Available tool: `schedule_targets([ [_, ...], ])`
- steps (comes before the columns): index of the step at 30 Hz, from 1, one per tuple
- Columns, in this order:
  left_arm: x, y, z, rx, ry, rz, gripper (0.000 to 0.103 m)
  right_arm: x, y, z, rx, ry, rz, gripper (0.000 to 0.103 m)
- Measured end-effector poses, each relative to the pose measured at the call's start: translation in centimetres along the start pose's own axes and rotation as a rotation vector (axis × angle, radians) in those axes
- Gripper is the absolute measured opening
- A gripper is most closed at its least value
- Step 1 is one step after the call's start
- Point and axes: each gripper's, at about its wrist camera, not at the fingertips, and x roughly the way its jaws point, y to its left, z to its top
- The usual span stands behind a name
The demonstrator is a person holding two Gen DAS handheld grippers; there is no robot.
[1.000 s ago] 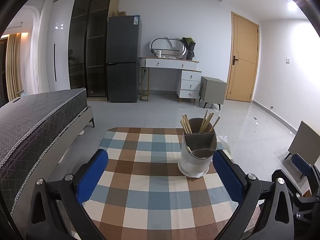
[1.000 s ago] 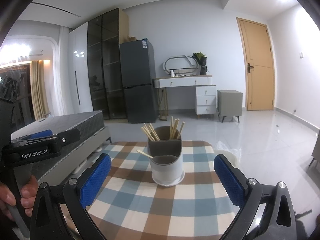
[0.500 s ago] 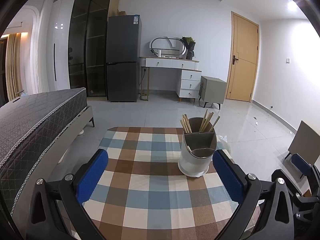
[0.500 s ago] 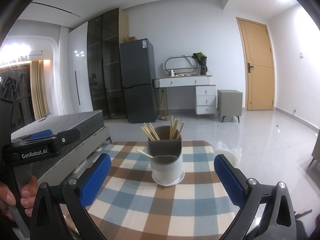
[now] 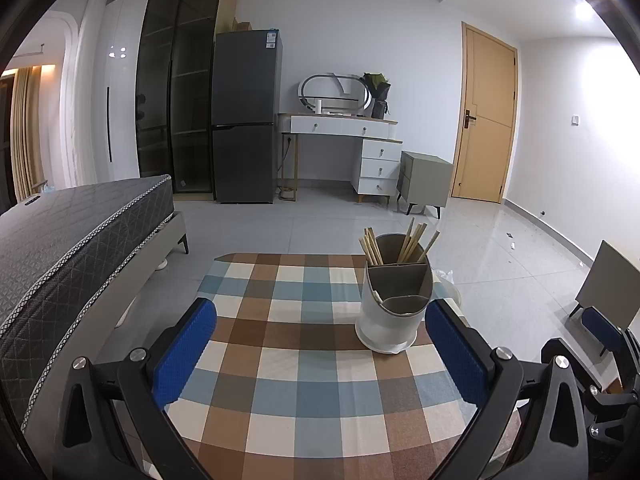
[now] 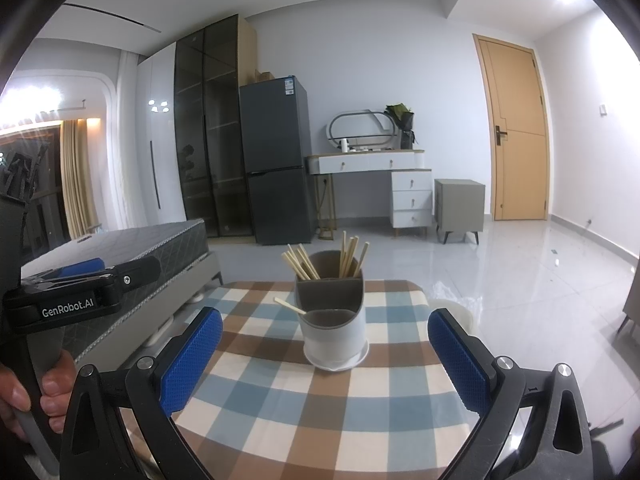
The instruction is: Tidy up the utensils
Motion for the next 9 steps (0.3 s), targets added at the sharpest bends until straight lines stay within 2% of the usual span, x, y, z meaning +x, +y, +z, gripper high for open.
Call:
schedule_targets([
  [5,0.07,-0.18,-0.18,0.016,-0.005,0.006,0.102,0.0,0.01,0.01,0.0,0.0,0.001,0.103],
  [9,-0.12,-0.35,-0.22,0.026,-0.006,-0.023,0.102,0.12,-0.03,-0.18,-0.002,0.006,0.0,0.103],
])
